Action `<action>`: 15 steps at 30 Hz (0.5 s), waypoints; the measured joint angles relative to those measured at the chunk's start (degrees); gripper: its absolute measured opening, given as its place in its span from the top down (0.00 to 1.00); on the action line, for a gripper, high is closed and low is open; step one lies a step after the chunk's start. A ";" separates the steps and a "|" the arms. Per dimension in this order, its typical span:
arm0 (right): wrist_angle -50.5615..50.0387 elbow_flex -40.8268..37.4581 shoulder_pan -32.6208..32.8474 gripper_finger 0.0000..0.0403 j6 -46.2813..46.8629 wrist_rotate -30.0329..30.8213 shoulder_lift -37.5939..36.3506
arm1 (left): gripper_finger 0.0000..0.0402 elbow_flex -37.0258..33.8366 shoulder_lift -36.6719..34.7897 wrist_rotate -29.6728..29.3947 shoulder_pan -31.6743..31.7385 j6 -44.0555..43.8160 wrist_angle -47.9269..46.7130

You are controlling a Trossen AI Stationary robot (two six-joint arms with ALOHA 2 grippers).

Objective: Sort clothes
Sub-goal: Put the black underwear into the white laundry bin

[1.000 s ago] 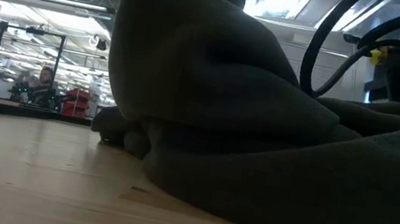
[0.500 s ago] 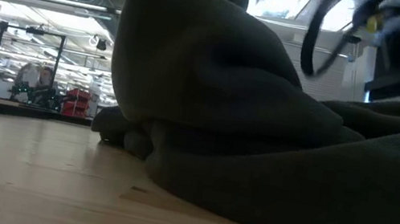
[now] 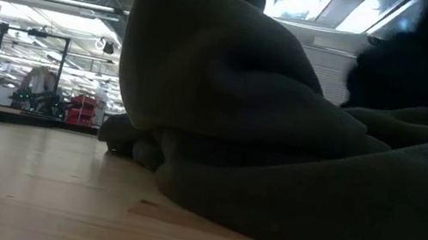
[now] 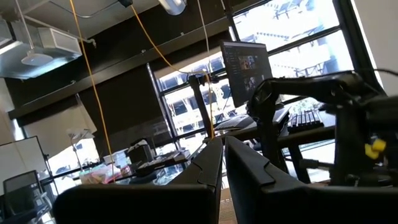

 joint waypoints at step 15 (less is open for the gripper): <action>-3.48 18.96 -2.41 0.95 -18.76 28.49 -0.11 | 0.96 0.00 0.00 0.00 -0.01 0.00 -0.04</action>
